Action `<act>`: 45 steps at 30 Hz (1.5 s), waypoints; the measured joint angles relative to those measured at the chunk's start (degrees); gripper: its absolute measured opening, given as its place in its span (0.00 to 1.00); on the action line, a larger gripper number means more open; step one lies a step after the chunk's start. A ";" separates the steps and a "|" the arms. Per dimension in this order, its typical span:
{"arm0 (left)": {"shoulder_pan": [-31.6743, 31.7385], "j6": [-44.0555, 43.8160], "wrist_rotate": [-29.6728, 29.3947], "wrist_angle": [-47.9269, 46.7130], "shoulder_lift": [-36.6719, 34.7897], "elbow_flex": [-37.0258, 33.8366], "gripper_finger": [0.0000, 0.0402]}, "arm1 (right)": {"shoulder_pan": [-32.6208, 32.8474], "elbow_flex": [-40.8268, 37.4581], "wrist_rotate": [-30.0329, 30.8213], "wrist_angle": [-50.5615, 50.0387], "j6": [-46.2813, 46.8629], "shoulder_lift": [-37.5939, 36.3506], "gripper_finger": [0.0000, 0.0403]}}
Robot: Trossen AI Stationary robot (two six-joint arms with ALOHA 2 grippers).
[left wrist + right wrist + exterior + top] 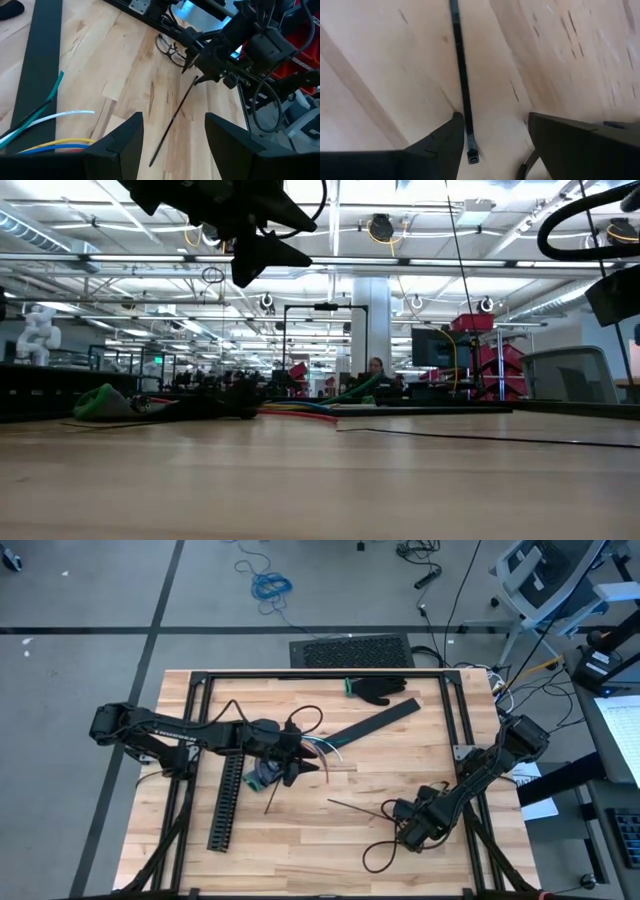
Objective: Ziptie cables
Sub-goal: Wrap the cable wires with the black zip tie
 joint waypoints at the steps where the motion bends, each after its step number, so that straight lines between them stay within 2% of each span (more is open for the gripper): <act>1: 0.00 -0.19 -0.10 -0.01 0.00 0.00 0.51 | 0.00 0.00 -0.02 0.13 -0.91 0.00 0.51; 11: 0.00 -0.37 -0.19 -0.03 0.00 0.00 0.51 | 0.22 -0.05 -2.91 1.77 -5.78 0.07 0.26; 18: -0.01 -0.35 -0.46 -0.03 0.00 0.00 0.51 | 0.46 -0.05 -4.51 2.60 -5.71 0.07 0.02; 30: 0.00 -0.30 -0.82 -0.18 0.00 0.00 0.51 | 0.52 1.54 -3.60 0.61 -7.43 0.56 0.00; 45: 0.00 -0.28 -0.80 -0.07 0.00 0.02 0.51 | 0.09 7.62 6.79 -7.05 -8.69 1.01 0.00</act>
